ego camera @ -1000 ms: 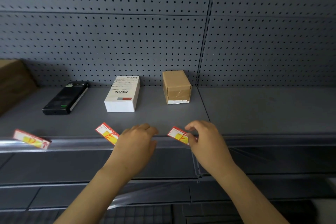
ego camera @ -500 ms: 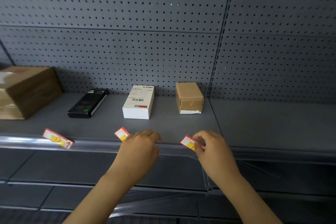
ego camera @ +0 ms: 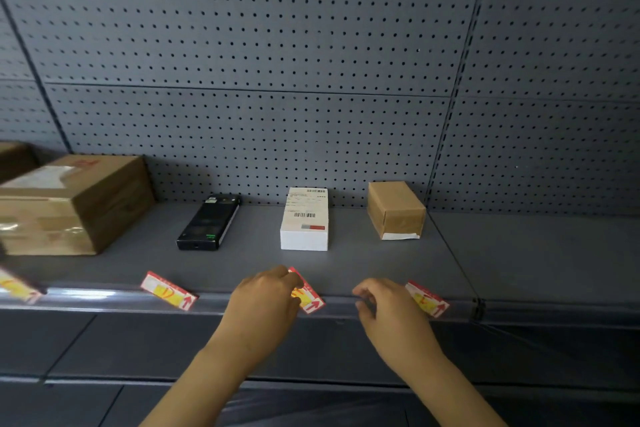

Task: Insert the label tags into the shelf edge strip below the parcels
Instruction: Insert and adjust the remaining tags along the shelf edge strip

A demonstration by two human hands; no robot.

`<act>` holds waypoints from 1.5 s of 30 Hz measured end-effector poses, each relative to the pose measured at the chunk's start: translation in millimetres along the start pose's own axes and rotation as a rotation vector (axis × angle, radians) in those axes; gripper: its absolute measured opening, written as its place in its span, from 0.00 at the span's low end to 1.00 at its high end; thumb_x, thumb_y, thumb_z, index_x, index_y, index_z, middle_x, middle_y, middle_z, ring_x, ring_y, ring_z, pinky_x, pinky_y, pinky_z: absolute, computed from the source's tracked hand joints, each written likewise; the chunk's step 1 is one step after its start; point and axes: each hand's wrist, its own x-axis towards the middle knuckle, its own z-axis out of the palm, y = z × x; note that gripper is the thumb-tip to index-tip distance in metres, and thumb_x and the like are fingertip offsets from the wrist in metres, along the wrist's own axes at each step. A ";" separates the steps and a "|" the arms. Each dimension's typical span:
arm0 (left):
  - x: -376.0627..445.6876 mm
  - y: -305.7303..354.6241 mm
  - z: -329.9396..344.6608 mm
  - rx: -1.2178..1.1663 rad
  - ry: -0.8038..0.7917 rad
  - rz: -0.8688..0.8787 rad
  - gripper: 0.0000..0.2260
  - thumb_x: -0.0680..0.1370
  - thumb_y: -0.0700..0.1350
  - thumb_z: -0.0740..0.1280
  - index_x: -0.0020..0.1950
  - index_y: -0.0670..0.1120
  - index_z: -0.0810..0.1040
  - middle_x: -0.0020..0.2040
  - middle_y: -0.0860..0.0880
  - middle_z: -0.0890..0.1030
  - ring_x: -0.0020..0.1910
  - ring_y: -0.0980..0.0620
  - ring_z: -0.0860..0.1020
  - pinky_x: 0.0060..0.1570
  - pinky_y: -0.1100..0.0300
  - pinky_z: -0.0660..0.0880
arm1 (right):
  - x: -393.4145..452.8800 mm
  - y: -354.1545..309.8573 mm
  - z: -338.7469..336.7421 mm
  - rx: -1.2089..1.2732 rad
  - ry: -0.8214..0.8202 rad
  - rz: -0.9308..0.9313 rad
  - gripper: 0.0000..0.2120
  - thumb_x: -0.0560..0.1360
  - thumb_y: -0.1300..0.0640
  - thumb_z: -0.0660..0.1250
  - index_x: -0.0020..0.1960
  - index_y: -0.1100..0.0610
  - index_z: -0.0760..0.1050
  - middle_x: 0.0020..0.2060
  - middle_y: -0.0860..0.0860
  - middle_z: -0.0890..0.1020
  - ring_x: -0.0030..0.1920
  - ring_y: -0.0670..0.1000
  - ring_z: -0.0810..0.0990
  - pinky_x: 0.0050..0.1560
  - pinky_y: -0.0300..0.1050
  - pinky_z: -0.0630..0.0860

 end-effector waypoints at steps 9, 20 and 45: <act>22.4 -28.4 14.1 -0.096 -0.005 0.022 0.24 0.77 0.41 0.63 0.71 0.54 0.63 0.68 0.49 0.69 0.62 0.48 0.73 0.58 0.52 0.77 | 14.2 -32.2 41.0 -0.023 -0.062 0.040 0.13 0.78 0.55 0.63 0.62 0.51 0.74 0.57 0.49 0.79 0.55 0.49 0.78 0.54 0.40 0.76; 27.9 -38.4 39.7 -0.226 0.102 -0.059 0.09 0.76 0.36 0.65 0.50 0.46 0.82 0.47 0.45 0.81 0.42 0.47 0.80 0.42 0.60 0.76 | 38.4 -29.0 59.5 -0.090 -0.095 -0.036 0.11 0.75 0.55 0.68 0.57 0.54 0.77 0.54 0.51 0.79 0.51 0.51 0.79 0.48 0.43 0.78; 3.1 -39.7 56.4 -0.149 0.150 -0.106 0.03 0.76 0.39 0.66 0.46 0.45 0.79 0.41 0.45 0.83 0.37 0.43 0.80 0.35 0.51 0.79 | 36.9 -20.4 71.0 -0.245 -0.113 -0.219 0.13 0.76 0.64 0.62 0.58 0.57 0.77 0.51 0.54 0.78 0.51 0.54 0.76 0.50 0.46 0.73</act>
